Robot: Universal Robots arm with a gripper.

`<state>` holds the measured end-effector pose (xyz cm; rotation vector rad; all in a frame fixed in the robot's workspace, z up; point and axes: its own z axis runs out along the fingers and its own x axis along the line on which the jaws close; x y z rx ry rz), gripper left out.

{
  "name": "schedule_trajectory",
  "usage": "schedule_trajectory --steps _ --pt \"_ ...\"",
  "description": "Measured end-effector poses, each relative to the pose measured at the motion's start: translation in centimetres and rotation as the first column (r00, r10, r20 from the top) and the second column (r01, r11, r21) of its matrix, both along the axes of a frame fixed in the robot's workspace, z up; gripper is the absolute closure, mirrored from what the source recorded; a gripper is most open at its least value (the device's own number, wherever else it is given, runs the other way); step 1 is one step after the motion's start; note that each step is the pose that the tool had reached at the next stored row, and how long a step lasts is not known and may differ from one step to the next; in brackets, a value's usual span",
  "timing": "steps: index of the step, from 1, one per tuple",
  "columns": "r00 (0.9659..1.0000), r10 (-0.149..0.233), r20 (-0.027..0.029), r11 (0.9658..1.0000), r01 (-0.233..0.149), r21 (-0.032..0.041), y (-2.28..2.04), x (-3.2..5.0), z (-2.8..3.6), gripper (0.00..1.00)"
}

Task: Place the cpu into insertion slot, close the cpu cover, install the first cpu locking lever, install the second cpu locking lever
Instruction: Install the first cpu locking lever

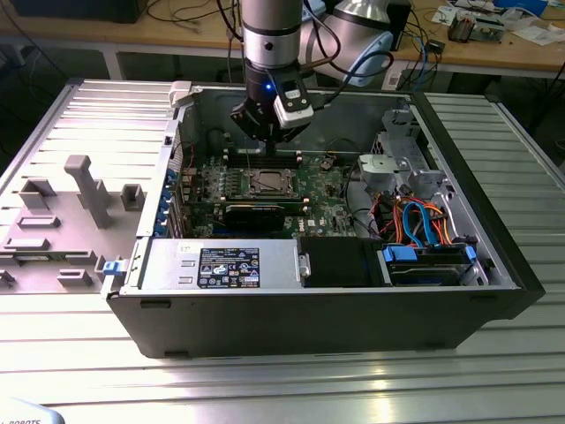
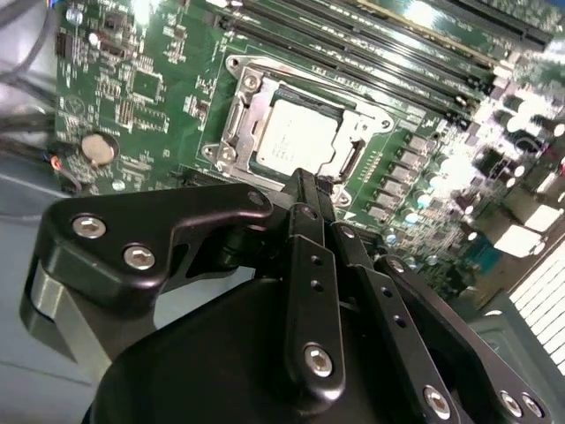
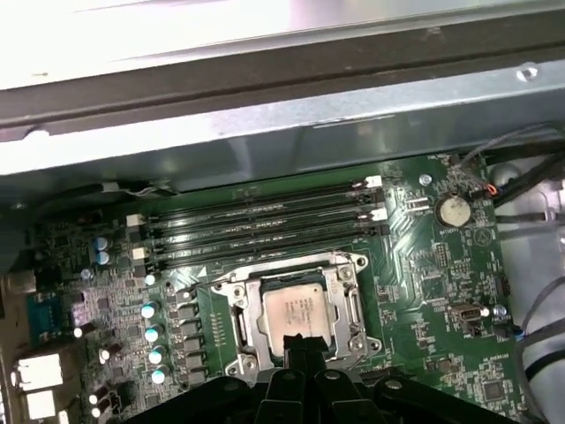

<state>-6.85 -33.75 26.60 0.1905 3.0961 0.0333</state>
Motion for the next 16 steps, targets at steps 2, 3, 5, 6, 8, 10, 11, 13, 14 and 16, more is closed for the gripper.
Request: schedule_trajectory --steps 2,3,5,6,8,10,11,13,14,16 --pt "0.9993 0.039 0.0000 0.9993 -0.039 -0.0001 0.00 0.00 -0.04 0.89" --pt "0.9980 0.064 0.0000 0.9980 -0.064 -0.0002 0.00 0.00 -0.06 0.89" --pt "0.9950 0.100 0.0000 0.9950 -0.100 -0.0006 0.00 -0.01 -0.09 0.89" --pt "0.9938 0.111 0.0001 0.9938 -0.111 -0.0004 0.00 -0.05 -0.11 0.89" --pt "0.9915 0.130 0.0001 0.9915 -0.130 -0.0004 0.01 -0.26 -0.13 0.89" --pt "0.9908 0.135 0.0000 0.9908 -0.135 -0.0005 0.00 -0.74 -0.13 0.89" --pt "0.9908 0.135 -0.0001 0.9908 -0.135 -0.0006 0.00 -1.16 -0.13 0.89" --pt "0.9908 0.135 0.0000 0.9908 -0.135 -0.0006 0.00 -2.26 -0.13 0.89" --pt "0.9909 0.135 0.0000 0.9909 -0.135 -0.0006 0.00 -2.60 -0.14 0.89" --pt "0.9909 0.135 0.0000 0.9909 -0.135 -0.0005 0.00 -3.94 -0.16 0.89"
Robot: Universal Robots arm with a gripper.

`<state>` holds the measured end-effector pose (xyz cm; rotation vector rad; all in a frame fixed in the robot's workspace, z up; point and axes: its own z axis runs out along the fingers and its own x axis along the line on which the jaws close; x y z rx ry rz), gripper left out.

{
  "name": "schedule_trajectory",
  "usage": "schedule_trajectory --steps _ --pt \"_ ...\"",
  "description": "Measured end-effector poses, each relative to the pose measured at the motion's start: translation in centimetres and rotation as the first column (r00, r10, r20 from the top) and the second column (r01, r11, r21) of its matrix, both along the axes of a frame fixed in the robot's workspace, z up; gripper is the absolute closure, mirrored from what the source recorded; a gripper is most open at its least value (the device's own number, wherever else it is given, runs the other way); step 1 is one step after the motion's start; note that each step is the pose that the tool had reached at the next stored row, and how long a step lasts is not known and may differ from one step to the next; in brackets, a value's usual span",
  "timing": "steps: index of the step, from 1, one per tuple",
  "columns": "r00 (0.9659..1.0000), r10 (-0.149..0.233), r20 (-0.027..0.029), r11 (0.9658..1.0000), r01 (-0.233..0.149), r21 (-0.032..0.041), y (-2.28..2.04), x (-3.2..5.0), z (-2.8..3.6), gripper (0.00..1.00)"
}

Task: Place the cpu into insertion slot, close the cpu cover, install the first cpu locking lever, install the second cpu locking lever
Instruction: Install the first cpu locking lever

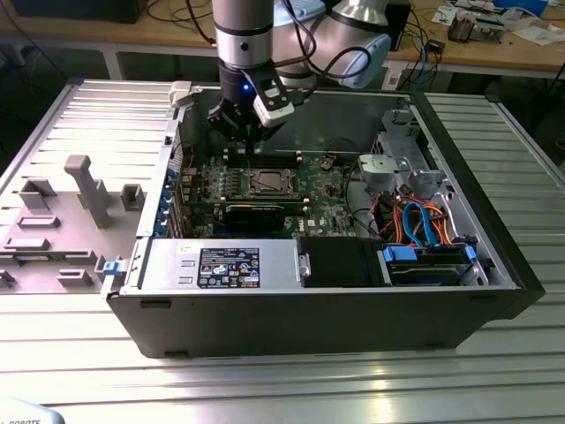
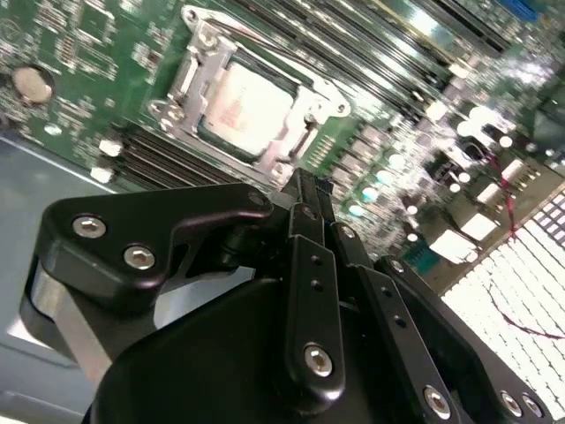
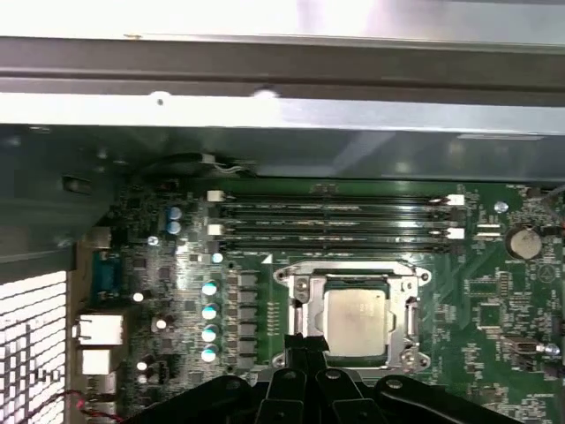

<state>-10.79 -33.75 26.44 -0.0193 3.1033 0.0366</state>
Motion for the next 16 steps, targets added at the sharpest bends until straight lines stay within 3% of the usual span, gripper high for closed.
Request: schedule_trajectory --steps 3,4,5,6,10,13,15,16 --pt "1.0000 0.000 -0.0018 1.0000 0.000 0.0001 0.01 -0.74 -0.11 0.89" --pt "0.9999 0.000 -0.0100 1.0000 0.000 0.0000 0.01 -0.79 -0.13 0.89" --pt "0.9996 -0.001 -0.0278 1.0000 0.001 0.0000 0.01 -0.86 -0.14 0.89" --pt "0.9994 -0.001 -0.0347 1.0000 0.001 0.0000 0.02 -0.90 -0.18 0.89" --pt "0.9993 -0.001 -0.0367 1.0000 0.001 0.0000 0.20 -0.94 -0.27 0.89" --pt "0.9993 -0.001 -0.0367 1.0000 0.001 -0.0004 0.80 -0.94 -0.30 0.89" --pt "0.9993 -0.001 -0.0366 1.0000 0.001 -0.0012 1.63 -0.94 -0.30 0.89" --pt "0.9993 -0.001 -0.0366 1.0000 0.001 -0.0010 1.75 -0.94 -0.31 0.89"
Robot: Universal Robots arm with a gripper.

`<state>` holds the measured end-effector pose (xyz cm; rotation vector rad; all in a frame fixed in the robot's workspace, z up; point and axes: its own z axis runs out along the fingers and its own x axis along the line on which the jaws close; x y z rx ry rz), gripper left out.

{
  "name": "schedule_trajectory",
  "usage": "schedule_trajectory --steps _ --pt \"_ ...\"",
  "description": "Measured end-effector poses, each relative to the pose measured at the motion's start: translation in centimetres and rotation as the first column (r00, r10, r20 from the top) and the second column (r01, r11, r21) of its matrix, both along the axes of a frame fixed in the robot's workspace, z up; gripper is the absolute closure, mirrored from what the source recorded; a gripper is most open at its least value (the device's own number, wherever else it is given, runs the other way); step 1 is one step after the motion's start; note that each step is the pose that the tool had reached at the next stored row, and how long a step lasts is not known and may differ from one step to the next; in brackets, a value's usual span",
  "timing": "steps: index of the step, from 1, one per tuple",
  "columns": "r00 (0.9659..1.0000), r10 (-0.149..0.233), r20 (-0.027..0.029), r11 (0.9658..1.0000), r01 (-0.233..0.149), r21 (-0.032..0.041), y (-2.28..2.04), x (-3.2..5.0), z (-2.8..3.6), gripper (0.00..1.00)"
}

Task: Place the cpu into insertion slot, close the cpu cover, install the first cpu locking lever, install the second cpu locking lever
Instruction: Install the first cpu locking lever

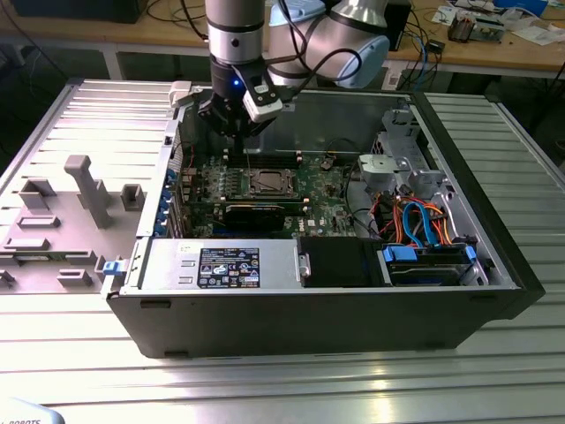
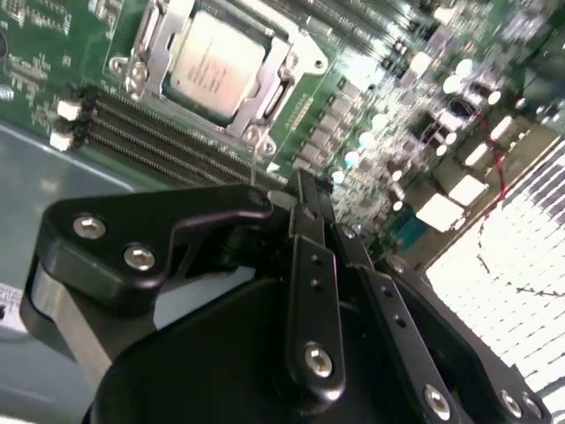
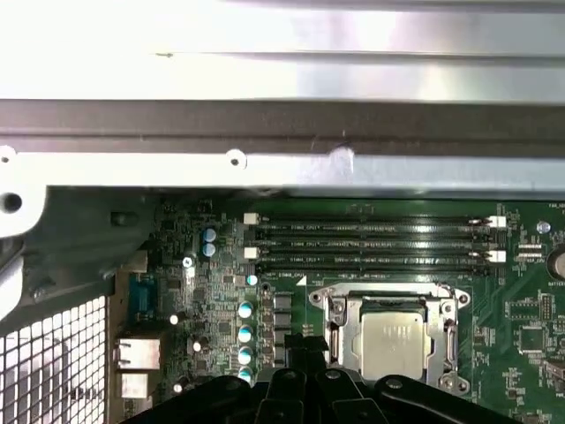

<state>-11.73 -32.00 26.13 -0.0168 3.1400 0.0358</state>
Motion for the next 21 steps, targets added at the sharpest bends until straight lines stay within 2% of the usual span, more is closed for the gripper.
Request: schedule_trajectory --steps 3,21 --pt "1.0000 0.000 -0.0002 1.0000 0.000 -0.0001 0.45 -0.02 0.01 0.89" --pt "1.0000 0.000 -0.0002 1.0000 0.000 -0.0001 0.81 -0.11 0.01 0.89"
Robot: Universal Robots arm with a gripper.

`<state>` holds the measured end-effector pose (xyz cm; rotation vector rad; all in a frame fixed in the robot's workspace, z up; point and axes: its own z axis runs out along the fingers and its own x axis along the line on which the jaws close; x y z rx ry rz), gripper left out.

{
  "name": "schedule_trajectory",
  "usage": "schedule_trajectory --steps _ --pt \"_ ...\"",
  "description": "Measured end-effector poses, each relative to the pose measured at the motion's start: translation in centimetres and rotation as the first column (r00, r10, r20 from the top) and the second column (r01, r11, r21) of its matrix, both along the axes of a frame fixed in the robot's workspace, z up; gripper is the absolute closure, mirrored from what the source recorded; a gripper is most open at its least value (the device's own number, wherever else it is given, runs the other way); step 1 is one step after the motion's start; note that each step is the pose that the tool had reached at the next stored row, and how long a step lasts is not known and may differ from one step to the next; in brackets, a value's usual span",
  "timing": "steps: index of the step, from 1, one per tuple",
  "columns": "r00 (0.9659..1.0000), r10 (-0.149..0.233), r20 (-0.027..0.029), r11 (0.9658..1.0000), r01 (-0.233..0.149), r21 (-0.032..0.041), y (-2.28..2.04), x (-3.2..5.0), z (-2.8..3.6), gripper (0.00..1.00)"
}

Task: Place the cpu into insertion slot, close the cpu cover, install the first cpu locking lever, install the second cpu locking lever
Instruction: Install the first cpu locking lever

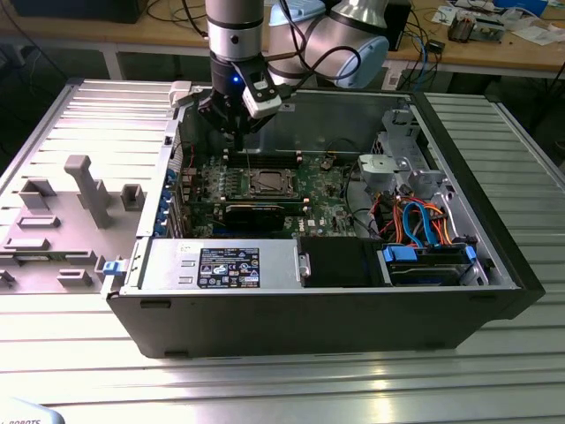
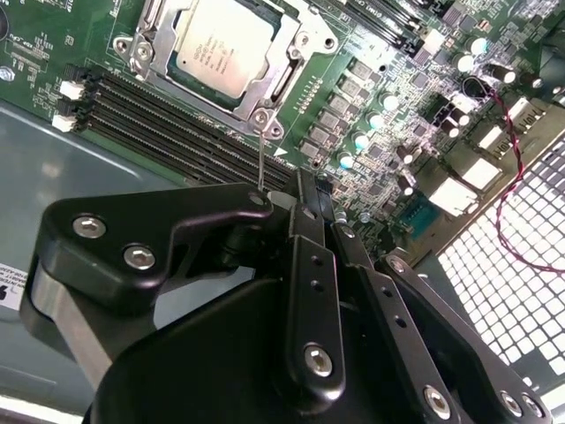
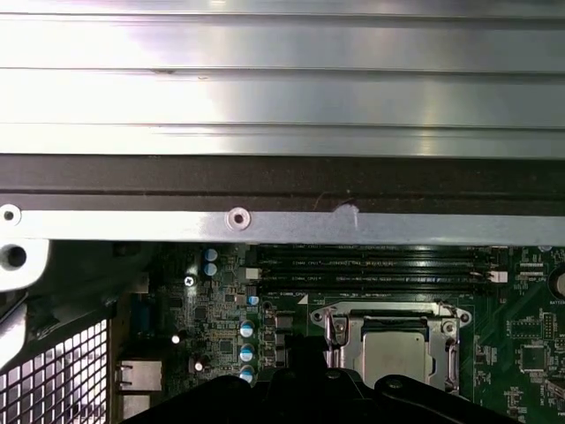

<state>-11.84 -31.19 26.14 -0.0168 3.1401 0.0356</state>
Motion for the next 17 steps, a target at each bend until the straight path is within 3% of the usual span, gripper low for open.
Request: schedule_trajectory --steps 17 --pt "1.0000 0.000 0.0046 1.0000 0.000 0.0000 0.06 -0.17 0.00 0.89"
